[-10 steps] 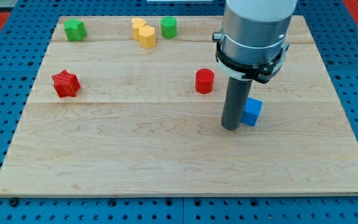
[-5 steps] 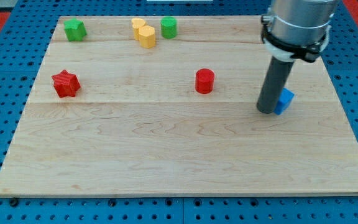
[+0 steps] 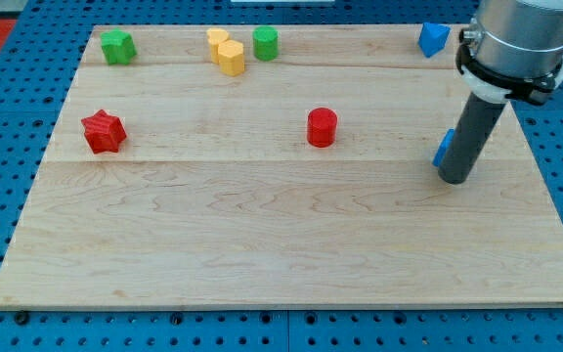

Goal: Put the blue cube to the bottom of the blue triangle

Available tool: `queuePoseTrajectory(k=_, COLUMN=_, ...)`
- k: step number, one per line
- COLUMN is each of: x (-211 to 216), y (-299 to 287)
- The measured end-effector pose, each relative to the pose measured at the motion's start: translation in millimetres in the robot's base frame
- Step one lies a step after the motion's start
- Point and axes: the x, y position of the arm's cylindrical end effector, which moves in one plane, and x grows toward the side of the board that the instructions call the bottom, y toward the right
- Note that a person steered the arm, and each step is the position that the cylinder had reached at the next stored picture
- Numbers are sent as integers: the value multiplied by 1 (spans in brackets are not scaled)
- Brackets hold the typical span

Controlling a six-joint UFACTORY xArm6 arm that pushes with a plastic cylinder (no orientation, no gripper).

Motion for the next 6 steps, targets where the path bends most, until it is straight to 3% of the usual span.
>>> queuePoseTrajectory(k=3, x=-6, y=3)
queuePoseTrajectory(k=6, x=-48, y=3)
